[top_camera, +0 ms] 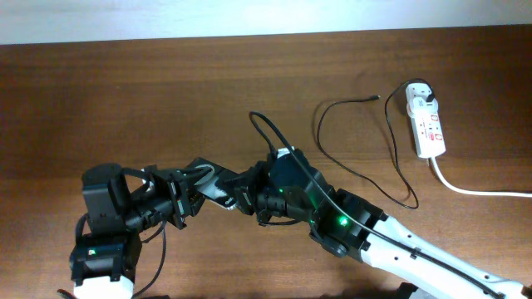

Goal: Plug charger to phone and switch on socket

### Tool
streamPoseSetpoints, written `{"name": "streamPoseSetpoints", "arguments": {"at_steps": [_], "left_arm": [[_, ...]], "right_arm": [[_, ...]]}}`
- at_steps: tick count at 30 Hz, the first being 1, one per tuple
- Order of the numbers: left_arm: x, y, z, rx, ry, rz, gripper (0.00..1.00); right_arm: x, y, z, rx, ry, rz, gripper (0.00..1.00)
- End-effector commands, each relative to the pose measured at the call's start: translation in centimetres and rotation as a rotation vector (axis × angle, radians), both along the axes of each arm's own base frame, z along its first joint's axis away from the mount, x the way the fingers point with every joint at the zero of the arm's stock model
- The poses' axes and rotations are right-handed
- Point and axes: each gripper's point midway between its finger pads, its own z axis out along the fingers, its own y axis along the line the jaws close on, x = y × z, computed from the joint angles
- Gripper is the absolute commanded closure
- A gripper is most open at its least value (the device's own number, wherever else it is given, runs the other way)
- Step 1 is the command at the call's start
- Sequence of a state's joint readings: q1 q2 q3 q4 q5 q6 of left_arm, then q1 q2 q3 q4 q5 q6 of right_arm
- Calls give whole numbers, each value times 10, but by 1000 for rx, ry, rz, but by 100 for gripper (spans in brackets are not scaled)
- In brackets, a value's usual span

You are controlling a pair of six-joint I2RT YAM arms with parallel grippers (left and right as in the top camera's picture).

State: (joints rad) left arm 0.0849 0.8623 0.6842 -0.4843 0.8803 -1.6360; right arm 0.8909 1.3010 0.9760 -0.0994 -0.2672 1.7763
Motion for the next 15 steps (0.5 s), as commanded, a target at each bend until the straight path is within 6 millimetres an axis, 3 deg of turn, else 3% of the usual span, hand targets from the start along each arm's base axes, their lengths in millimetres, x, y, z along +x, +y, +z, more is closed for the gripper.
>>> {"name": "streamPoseSetpoints", "arguments": {"at_steps": [1, 8, 15], "left_arm": [[1, 1, -2, -3, 16, 13, 69], [-2, -3, 1, -35, 27, -5, 79], [-2, -3, 1, -35, 27, -5, 100]], "right_arm": [[-3, 5, 10, 28, -17, 23, 96], [-2, 4, 10, 26, -18, 16, 96], [-2, 4, 10, 25, -18, 16, 95]]}}
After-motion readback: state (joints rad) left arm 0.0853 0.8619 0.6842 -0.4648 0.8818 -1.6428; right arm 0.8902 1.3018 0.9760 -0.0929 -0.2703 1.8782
